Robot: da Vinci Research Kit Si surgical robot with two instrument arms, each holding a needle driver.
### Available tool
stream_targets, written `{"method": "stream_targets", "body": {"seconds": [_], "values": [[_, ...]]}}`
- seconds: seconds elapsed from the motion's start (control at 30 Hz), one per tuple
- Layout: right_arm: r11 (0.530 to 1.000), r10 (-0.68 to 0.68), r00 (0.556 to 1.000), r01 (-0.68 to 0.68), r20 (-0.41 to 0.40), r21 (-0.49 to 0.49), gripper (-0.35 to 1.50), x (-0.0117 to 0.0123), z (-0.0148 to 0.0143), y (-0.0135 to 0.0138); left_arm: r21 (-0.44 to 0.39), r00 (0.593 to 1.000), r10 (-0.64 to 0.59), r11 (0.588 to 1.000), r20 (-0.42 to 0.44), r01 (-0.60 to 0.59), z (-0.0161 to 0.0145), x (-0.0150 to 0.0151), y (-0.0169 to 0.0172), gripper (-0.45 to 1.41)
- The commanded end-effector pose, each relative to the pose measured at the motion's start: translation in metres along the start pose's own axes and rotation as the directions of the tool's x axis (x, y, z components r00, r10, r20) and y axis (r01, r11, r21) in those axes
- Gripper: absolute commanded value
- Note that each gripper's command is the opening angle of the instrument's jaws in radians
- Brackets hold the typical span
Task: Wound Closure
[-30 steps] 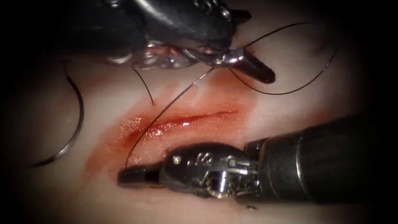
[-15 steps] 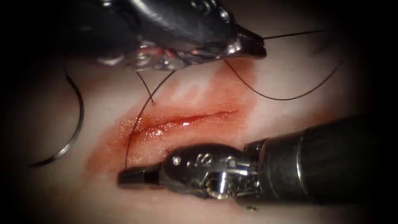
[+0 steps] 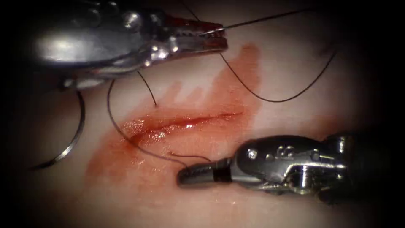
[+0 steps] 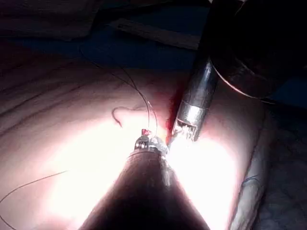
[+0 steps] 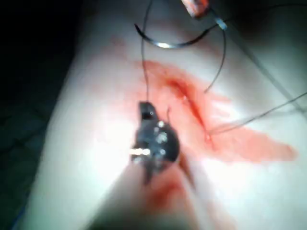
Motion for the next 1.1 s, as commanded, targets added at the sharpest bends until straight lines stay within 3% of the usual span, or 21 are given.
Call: {"method": "stream_targets", "body": {"seconds": [0.03, 0.13, 0.27, 0.37, 0.4, 0.43, 0.47, 0.5, 0.67, 0.73, 0.83, 1.1], "values": [[1.0, 0.005, 1.0, -0.005, -0.011, 0.005, 0.91, 0.0004, 0.0, -0.0001, -0.011, 1.0, 0.0, 1.0, -0.017, -0.001, 0.0007, -0.0002, 0.0001, -0.45], [1.0, 0.002, 1.0, -0.001, -0.026, 0.017, 1.18, 0.0016, -0.001, -0.0003, -0.02, 0.999, 0.007, 1.0, -0.038, -0.008, 0.0006, -0.0002, 0.0003, -0.45], [0.998, -0.014, 1.0, 0.015, -0.025, 0.055, 1.21, 0.0022, -0.0013, -0.0012, -0.034, 0.997, 0.008, 0.999, -0.078, -0.011, 0.0007, -0.0002, 0.0003, -0.45], [0.994, -0.044, 0.999, 0.045, -0.015, 0.097, 0.98, 0.0024, -0.0008, -0.0016, -0.043, 0.992, 0.009, 0.999, -0.123, -0.014, 0.001, -0.0001, 0.0001, -0.45], [0.994, -0.044, 0.999, 0.045, -0.015, 0.097, 0.98, 0.0024, -0.0008, -0.0016, -0.043, 0.992, 0.009, 0.999, -0.123, -0.014, 0.001, -0.0001, 0.0001, -0.45], [0.996, -0.057, 0.998, 0.059, -0.02, 0.071, 0.78, 0.0026, -0.0003, -0.0013, -0.043, 0.991, 0.009, 0.999, -0.136, -0.015, 0.0012, 0.0, 0.0001, -0.45], [0.996, -0.08, 0.997, 0.081, -0.025, 0.041, 0.1, 0.0031, 0.0008, -0.0006, -0.051, 0.988, 0.004, 0.999, -0.154, -0.012, 0.0017, 0.0003, 0.0004, -0.45], [0.996, -0.086, 0.996, 0.087, -0.03, 0.004, -0.35, 0.0037, 0.0021, 0.0003, -0.059, 0.985, -0.006, 0.998, -0.17, -0.004, 0.0023, 0.0006, 0.0008, -0.45], [0.988, -0.084, 0.995, 0.078, -0.044, -0.13, -0.35, 0.0041, 0.0067, 0.0026, -0.072, 0.981, -0.01, 0.997, -0.196, -0.004, 0.0041, 0.0015, 0.0013, -0.45], [0.988, -0.086, 0.995, 0.08, -0.042, -0.131, -0.35, 0.0038, 0.0075, 0.0027, -0.075, 0.98, -0.009, 0.997, -0.198, -0.006, 0.0043, 0.0016, 0.0012, -0.45], [0.986, -0.098, 0.995, 0.094, -0.028, -0.137, -0.35, 0.0025, 0.0111, 0.0033, -0.09, 0.976, -0.029, 0.996, -0.215, 0.009, 0.0052, 0.0019, 0.0009, -0.45], [0.992, -0.111, 0.992, 0.107, -0.054, -0.064, -0.35, 0.0028, 0.0142, 0.0025, -0.074, 0.97, -0.024, 0.997, -0.244, 0.006, 0.0064, 0.0002, -0.0012, -0.45]]}}
